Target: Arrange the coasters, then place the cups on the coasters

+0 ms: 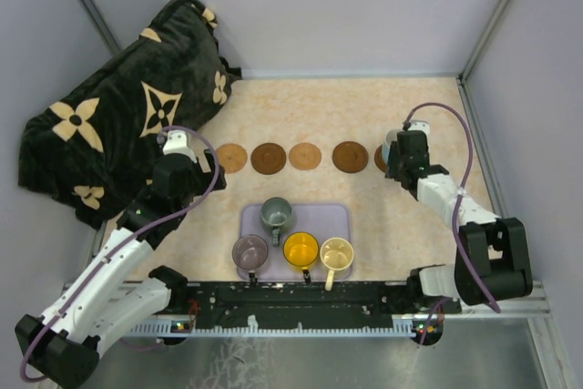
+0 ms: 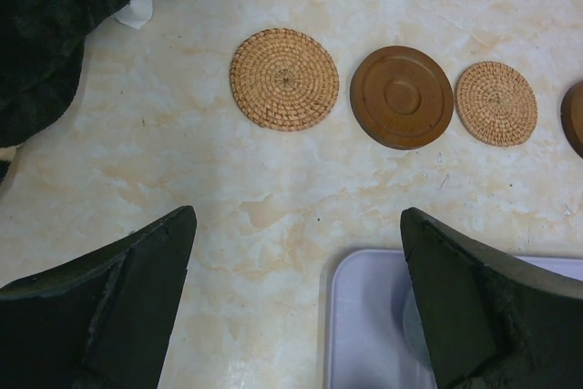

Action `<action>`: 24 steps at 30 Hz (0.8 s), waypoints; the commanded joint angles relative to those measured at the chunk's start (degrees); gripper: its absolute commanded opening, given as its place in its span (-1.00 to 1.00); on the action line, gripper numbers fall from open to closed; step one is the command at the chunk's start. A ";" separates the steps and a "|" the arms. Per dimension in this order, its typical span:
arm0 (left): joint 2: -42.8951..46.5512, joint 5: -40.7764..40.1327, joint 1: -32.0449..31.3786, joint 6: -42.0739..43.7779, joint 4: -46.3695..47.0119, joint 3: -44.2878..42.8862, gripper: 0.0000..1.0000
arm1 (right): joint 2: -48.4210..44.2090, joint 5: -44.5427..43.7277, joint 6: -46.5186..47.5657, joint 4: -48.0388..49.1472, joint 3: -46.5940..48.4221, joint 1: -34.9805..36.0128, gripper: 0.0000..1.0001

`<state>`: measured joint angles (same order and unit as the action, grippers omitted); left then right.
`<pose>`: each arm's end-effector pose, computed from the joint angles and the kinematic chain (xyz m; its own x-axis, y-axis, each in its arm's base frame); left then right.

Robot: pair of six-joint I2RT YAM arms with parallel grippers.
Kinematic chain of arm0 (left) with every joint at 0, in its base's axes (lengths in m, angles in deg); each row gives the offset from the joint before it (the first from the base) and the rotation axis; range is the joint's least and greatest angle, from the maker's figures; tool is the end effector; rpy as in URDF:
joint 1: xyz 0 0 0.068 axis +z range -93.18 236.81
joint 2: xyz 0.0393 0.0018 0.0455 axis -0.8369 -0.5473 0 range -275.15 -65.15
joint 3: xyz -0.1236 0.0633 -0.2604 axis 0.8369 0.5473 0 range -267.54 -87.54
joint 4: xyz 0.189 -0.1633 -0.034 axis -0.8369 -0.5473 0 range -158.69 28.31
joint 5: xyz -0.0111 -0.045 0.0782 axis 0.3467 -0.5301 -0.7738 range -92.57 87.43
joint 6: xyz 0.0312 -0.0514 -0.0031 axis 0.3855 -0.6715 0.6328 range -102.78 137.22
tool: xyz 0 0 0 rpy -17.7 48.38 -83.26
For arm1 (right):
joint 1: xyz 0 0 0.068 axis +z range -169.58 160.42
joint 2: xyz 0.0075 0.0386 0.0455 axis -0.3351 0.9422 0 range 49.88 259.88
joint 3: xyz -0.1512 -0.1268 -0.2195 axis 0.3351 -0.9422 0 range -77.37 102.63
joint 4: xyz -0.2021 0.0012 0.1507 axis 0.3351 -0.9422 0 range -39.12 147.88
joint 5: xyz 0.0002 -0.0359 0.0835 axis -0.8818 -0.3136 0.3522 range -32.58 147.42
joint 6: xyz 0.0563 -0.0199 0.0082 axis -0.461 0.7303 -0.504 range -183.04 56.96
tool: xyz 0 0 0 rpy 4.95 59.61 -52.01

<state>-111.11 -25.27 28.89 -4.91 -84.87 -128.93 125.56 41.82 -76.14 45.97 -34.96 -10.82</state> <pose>0.1506 -0.0604 0.3074 -0.4302 -0.1654 -0.8875 -0.0342 0.9854 -0.1670 0.2596 0.0278 0.2299 -0.6735 0.1171 -0.7298 0.1985 0.9797 -0.0260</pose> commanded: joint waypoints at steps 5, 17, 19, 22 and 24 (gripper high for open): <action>0.44 0.33 0.15 -0.37 0.73 0.61 0.99 | -3.32 -2.31 -0.78 1.18 -0.34 -0.50 -0.03; 0.84 0.37 0.15 -0.46 0.59 0.77 0.99 | -4.11 -1.57 -1.11 0.70 -0.34 -0.51 -0.04; 0.86 0.45 0.15 -0.57 0.68 0.74 0.99 | -4.71 -0.75 -1.47 0.26 -0.32 -0.44 -0.04; 0.82 0.47 0.15 -0.55 0.77 0.83 0.99 | -6.50 1.52 -2.56 -1.08 -0.61 -0.41 -0.04; 0.85 0.57 0.15 -0.56 0.77 0.74 0.99 | -8.72 2.36 -3.41 -2.31 -1.03 -0.43 -0.04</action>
<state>-111.00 -25.25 28.89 -5.08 -84.87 -128.43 121.98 42.00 -77.69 44.58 -35.74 -10.82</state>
